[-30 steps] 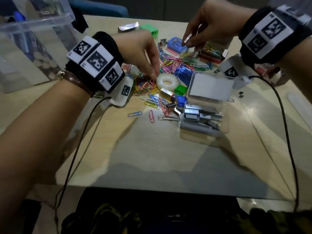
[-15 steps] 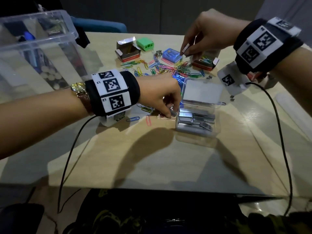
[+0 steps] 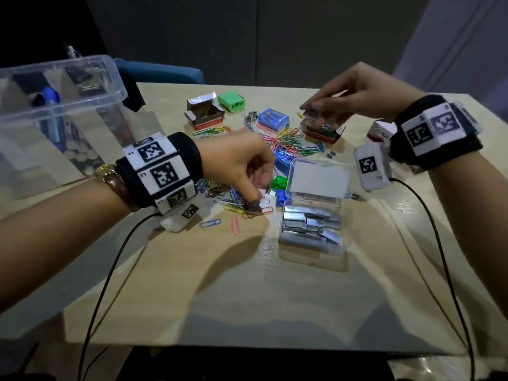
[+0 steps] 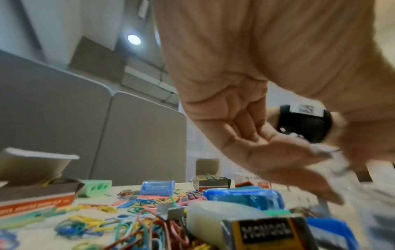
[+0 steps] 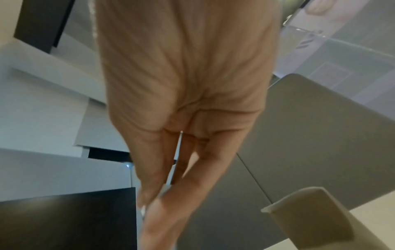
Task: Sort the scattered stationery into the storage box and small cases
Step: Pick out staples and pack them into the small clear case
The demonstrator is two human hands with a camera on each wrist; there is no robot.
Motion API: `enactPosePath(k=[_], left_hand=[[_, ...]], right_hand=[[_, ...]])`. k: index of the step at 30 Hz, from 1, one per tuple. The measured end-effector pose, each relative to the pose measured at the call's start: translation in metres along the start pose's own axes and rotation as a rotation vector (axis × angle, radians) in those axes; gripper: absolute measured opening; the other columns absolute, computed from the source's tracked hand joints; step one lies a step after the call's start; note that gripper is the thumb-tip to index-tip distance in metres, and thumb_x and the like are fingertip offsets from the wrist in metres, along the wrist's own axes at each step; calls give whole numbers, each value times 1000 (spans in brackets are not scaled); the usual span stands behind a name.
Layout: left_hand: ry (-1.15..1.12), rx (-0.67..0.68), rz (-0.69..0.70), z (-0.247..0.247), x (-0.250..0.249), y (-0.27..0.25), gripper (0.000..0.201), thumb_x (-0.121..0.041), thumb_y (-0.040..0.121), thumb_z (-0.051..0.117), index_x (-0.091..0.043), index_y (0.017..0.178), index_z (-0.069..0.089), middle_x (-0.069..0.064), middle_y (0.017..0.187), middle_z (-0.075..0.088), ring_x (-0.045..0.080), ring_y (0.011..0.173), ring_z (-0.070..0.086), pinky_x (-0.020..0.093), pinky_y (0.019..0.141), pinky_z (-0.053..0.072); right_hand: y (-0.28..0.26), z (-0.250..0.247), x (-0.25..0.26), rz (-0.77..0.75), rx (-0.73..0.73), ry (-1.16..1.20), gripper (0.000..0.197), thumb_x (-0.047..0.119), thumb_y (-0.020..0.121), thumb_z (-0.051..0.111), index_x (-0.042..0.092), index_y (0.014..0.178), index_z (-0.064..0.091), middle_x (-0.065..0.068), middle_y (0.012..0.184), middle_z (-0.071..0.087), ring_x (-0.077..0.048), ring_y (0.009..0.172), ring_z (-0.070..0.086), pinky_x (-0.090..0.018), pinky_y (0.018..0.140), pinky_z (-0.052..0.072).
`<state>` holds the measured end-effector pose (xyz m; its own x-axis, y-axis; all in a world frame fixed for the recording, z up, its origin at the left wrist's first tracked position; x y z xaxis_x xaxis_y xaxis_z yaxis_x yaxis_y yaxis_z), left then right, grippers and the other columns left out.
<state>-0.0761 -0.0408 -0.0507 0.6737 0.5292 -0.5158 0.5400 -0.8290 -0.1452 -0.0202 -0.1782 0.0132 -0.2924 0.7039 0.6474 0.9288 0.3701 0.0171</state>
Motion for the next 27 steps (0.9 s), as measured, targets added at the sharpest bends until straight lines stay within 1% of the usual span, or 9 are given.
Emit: enactPosePath(k=[2,4,7,10,14,17,20,24,27], left_hand=[[-189,-70,2,-15,2,-2,20,-1,74,78,-13,76,62,2,70,69,6,60,63,20,60,52],[-434,-163,6,-34,3,-5,20,-3,77,75,-4,92,62,13,77,72,11,64,69,21,59,56],[-627,-349,-44,-64,16,-8,37,-12,79,69,-5,115,64,17,88,72,16,74,70,22,64,57],[-756,-529,-117,-84,36,-7,21,-9,84,66,-6,104,69,10,88,74,13,78,71,17,64,56],[-1046,-689,-202,-86,61,0,15,0,87,63,3,101,67,13,87,73,17,81,73,16,67,56],[-1187,-732,-215,-80,68,6,15,2,85,64,4,100,67,14,90,72,23,87,73,22,73,58],[-1159,-715,-248,-76,72,9,16,-1,85,66,-2,100,69,10,91,72,20,86,73,23,75,59],[-1049,-709,-320,-75,79,7,13,-5,85,68,-8,96,72,1,78,71,8,69,64,13,56,50],[-1075,-740,-336,-72,85,5,10,-2,83,69,-3,93,71,5,78,71,9,69,68,12,56,50]], right_hand=[[-5,-1,-2,-15,-8,39,24,21,89,64,17,112,72,5,100,74,-9,80,71,-17,58,56],[-8,-4,-1,-43,-40,89,29,18,88,65,15,116,69,1,101,74,-7,74,71,-15,53,53],[-9,-17,-2,-69,-145,185,30,12,88,65,7,118,66,1,94,75,-8,77,72,-23,64,59],[-9,-24,-1,-77,-161,169,15,5,91,60,8,103,68,2,91,75,-9,84,72,-23,74,59],[-5,-25,0,-68,-184,260,16,6,93,58,10,103,69,-3,92,74,-12,88,71,-23,77,58],[-2,-22,-11,-5,-203,384,17,5,94,56,10,102,70,-1,81,73,-8,78,68,-21,74,56],[0,-21,-26,70,-210,469,16,8,95,55,11,95,71,2,74,69,-4,70,63,-15,68,54],[1,-16,-45,188,-204,665,19,7,97,49,7,94,68,2,71,69,-4,69,65,-13,65,54],[3,-10,-47,221,-188,754,21,3,97,47,3,97,67,0,75,72,-5,74,68,-11,65,53]])
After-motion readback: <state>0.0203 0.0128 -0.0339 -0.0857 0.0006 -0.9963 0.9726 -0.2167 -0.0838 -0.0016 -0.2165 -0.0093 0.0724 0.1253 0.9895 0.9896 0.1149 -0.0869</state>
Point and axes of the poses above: each hand's wrist, its own y-axis towards the middle knuckle, its own z-axis out of the palm, x = y × z, the point moved 10 cm from there along y, towards the middle knuckle
